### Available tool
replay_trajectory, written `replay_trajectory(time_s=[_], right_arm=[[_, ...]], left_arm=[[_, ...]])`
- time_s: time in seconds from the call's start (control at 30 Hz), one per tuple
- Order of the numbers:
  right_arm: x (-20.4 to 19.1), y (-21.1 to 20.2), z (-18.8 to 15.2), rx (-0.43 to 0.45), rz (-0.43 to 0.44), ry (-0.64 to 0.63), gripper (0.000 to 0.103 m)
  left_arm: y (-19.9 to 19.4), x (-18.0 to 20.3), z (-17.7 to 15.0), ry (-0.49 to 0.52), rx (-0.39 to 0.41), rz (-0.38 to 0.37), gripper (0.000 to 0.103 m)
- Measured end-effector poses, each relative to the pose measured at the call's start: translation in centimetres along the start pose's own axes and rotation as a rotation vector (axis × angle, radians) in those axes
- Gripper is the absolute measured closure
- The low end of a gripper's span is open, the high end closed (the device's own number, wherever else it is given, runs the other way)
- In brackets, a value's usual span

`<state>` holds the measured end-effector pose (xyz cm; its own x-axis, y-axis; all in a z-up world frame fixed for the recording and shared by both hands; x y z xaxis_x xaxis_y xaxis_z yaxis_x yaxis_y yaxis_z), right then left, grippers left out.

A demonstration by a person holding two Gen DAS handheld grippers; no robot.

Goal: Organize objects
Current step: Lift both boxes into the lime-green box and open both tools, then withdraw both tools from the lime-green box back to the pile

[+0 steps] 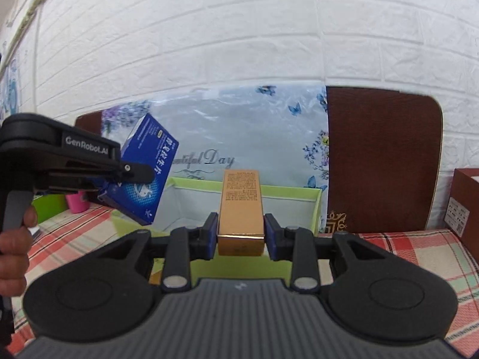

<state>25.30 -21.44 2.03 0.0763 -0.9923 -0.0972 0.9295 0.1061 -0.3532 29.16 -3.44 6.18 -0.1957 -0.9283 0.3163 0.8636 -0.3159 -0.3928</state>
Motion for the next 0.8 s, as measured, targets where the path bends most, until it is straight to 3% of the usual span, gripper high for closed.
replay_trajectory(time_s=[0.23, 0.3, 0.33, 0.37, 0.4, 0.53, 0.8], right_arm=[[1.5, 5.3, -0.2, -0.046, -0.024, 0.008, 0.072], [1.8, 6.4, -0.2, -0.058, -0.02, 0.011, 0.066], [1.9, 6.7, -0.2, -0.069, -0.016, 0.018, 0.051], [1.9, 6.8, -0.2, -0.066, -0.019, 0.025, 0.044], [2.0, 6.6, -0.2, -0.053, -0.023, 0.025, 0.035], [2.0, 5.5, 0.1, -0.016, -0.021, 0.028, 0.003], [0.9, 0.8, 1.6, 0.033, -0.027, -0.008, 0.0]], left_arm=[[4.7, -1.0, 0.5, -0.01, -0.021, 0.027, 0.086], [5.4, -1.4, 0.3, -0.02, 0.006, 0.044, 0.078], [5.6, -1.7, 0.2, -0.024, 0.01, 0.047, 0.049], [5.8, -1.9, 0.0, -0.027, 0.007, 0.059, 0.017], [5.8, -2.0, -0.2, -0.027, 0.013, 0.079, 0.011], [4.9, -1.9, -0.6, 0.02, 0.038, 0.107, 0.01], [0.3, 0.0, 0.3, 0.075, 0.063, 0.121, 0.009]])
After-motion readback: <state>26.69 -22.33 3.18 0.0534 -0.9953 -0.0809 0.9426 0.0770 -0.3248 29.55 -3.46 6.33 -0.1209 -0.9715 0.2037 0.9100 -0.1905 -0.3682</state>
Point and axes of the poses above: each gripper's, at about its wrist camera, not at the fingertips, and y roughly the way its jaws point, x to its right, z to its top, the point moved 3 cm from there along y, roughly the way its jaws point, and after that the axes turned 2 degrees about -x, right-handed, at the moved point
